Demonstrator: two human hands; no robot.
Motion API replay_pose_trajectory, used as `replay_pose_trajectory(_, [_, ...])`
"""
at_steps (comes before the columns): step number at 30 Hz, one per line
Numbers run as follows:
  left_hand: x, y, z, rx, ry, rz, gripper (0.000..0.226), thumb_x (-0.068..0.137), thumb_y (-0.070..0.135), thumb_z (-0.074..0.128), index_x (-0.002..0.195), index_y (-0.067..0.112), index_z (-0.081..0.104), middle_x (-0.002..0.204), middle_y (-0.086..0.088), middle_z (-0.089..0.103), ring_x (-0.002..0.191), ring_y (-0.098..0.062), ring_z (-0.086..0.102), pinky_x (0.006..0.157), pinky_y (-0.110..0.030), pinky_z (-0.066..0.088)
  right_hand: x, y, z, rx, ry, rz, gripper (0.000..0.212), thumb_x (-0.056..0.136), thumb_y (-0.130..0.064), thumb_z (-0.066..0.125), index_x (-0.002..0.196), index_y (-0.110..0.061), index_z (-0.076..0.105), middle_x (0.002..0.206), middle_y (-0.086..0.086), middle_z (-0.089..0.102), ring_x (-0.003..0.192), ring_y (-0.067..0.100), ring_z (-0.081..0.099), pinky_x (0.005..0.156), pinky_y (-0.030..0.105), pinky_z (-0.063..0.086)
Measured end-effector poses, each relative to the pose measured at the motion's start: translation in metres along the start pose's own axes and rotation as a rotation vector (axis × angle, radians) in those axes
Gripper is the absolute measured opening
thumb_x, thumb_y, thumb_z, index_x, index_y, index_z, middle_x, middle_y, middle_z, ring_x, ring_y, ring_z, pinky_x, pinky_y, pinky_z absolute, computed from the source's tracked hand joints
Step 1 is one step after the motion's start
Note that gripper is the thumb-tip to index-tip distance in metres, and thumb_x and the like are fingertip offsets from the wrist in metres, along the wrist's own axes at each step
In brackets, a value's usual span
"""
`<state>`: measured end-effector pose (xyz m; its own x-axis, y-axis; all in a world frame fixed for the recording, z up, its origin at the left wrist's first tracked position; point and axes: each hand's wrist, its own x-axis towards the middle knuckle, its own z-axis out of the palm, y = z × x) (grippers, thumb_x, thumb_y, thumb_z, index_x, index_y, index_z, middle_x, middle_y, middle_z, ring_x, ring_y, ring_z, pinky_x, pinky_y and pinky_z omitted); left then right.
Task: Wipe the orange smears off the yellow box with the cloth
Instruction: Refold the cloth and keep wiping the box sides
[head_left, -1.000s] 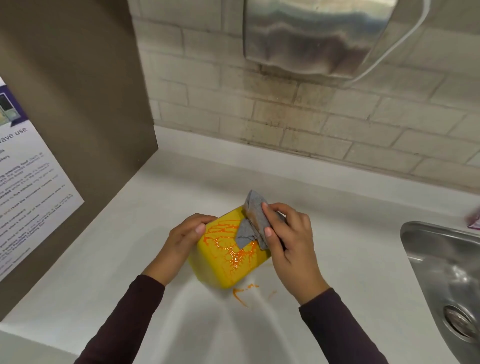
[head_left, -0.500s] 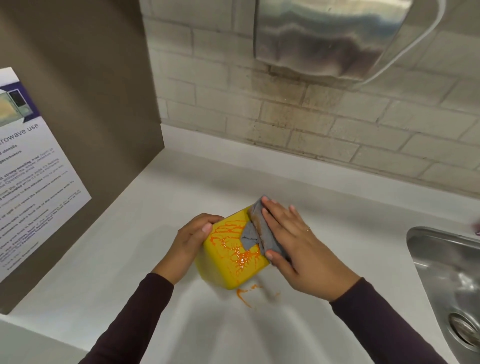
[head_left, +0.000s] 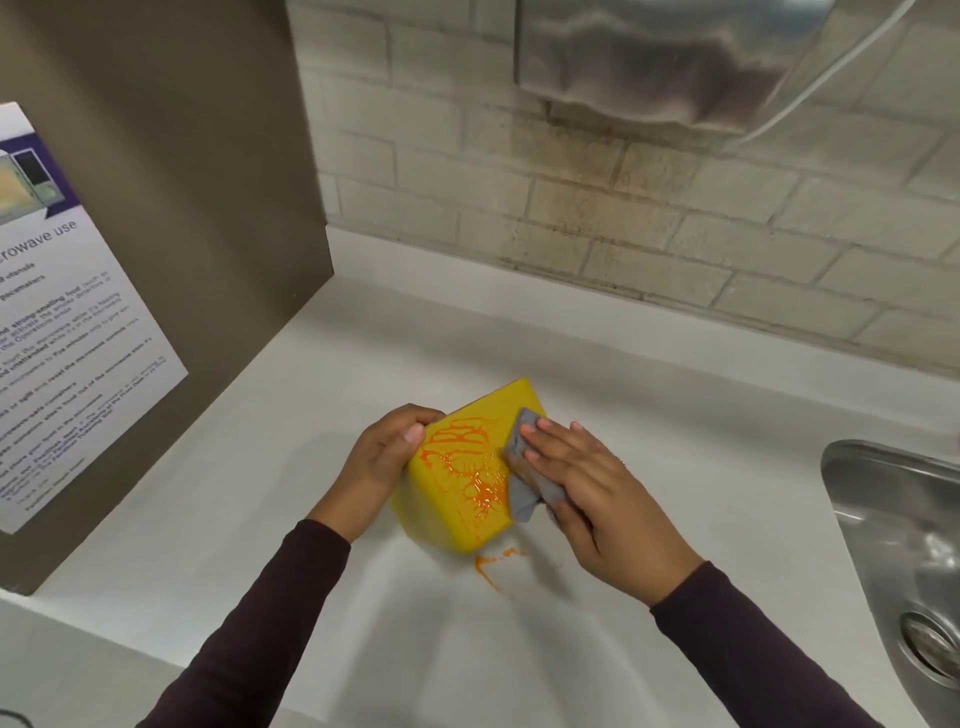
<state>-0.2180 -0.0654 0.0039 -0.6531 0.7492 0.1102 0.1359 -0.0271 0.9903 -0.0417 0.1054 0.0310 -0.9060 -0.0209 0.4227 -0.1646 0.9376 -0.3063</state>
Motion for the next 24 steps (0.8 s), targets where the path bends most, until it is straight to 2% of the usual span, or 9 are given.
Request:
replay_pose_trajectory(2, [-0.002, -0.001, 0.002, 0.013, -0.012, 0.018, 0.047, 0.073, 0.056, 0.040, 0.095, 0.024, 0.066, 0.097, 0.002, 0.066, 0.092, -0.006, 0.062, 0.079, -0.014, 0.046, 0.001, -0.001, 0.002, 0.002, 0.073, 0.085, 0.035, 0.091, -0.024, 0.044, 0.120, -0.009, 0.056, 0.143, 0.004, 0.039, 0.126, 0.017, 0.042, 0.106, 0.031, 0.029])
replay_pose_trajectory(5, [-0.003, -0.001, 0.003, 0.021, -0.009, 0.008, 0.048, 0.073, 0.056, 0.040, 0.096, 0.024, 0.066, 0.097, 0.001, 0.066, 0.094, -0.009, 0.062, 0.080, -0.018, 0.046, 0.016, -0.013, 0.009, 0.129, 0.233, 0.258, 0.038, 0.091, -0.024, 0.043, 0.127, -0.022, 0.051, 0.142, 0.000, 0.043, 0.125, 0.004, 0.039, 0.105, 0.020, 0.028])
replay_pose_trajectory(8, [-0.002, 0.001, 0.005, 0.005, 0.012, -0.002, 0.047, 0.071, 0.056, 0.040, 0.094, 0.025, 0.065, 0.095, 0.002, 0.066, 0.091, -0.006, 0.061, 0.079, -0.018, 0.046, 0.030, -0.027, 0.017, 0.216, 0.334, 0.329, 0.039, 0.093, -0.021, 0.037, 0.130, -0.020, 0.050, 0.139, -0.005, 0.044, 0.131, 0.002, 0.036, 0.111, 0.025, 0.026])
replay_pose_trajectory(12, [-0.002, 0.001, 0.008, 0.002, 0.031, 0.011, 0.047, 0.070, 0.056, 0.041, 0.091, 0.021, 0.065, 0.092, -0.001, 0.064, 0.087, -0.009, 0.060, 0.076, -0.019, 0.047, 0.032, -0.040, 0.027, 0.096, 0.249, 0.175, 0.038, 0.094, -0.015, 0.036, 0.128, -0.008, 0.050, 0.138, 0.004, 0.046, 0.134, 0.011, 0.033, 0.117, 0.030, 0.012])
replay_pose_trajectory(16, [0.001, 0.001, 0.005, -0.002, 0.053, 0.014, 0.051, 0.071, 0.055, 0.041, 0.092, 0.016, 0.066, 0.093, -0.006, 0.066, 0.089, -0.016, 0.061, 0.079, -0.024, 0.048, 0.016, -0.035, 0.026, 0.017, 0.153, 0.062, 0.043, 0.100, -0.022, 0.023, 0.125, -0.002, 0.052, 0.138, 0.005, 0.042, 0.133, 0.018, 0.034, 0.118, 0.037, 0.011])
replay_pose_trajectory(19, [0.000, 0.000, 0.004, 0.001, 0.049, 0.011, 0.045, 0.070, 0.056, 0.040, 0.090, 0.025, 0.066, 0.092, 0.001, 0.067, 0.088, -0.007, 0.062, 0.077, -0.018, 0.047, 0.013, -0.029, 0.017, 0.040, 0.164, 0.163, 0.042, 0.100, -0.024, 0.022, 0.126, -0.011, 0.053, 0.138, 0.004, 0.042, 0.133, 0.013, 0.034, 0.118, 0.033, 0.007])
replay_pose_trajectory(21, [-0.001, -0.001, 0.005, 0.016, 0.038, 0.018, 0.043, 0.071, 0.056, 0.039, 0.089, 0.027, 0.066, 0.092, 0.003, 0.066, 0.088, -0.006, 0.061, 0.077, -0.017, 0.047, 0.021, -0.031, 0.013, 0.131, 0.270, 0.299, 0.038, 0.095, -0.019, 0.028, 0.127, -0.021, 0.048, 0.137, 0.005, 0.047, 0.132, 0.010, 0.036, 0.117, 0.030, 0.008])
replay_pose_trajectory(24, [-0.002, -0.001, 0.008, 0.022, 0.032, 0.021, 0.044, 0.071, 0.056, 0.039, 0.089, 0.025, 0.065, 0.091, 0.001, 0.065, 0.086, -0.008, 0.060, 0.075, -0.018, 0.047, 0.039, -0.044, 0.016, 0.170, 0.322, 0.331, 0.037, 0.092, -0.015, 0.031, 0.125, -0.019, 0.047, 0.135, 0.009, 0.050, 0.132, 0.014, 0.038, 0.117, 0.028, 0.008])
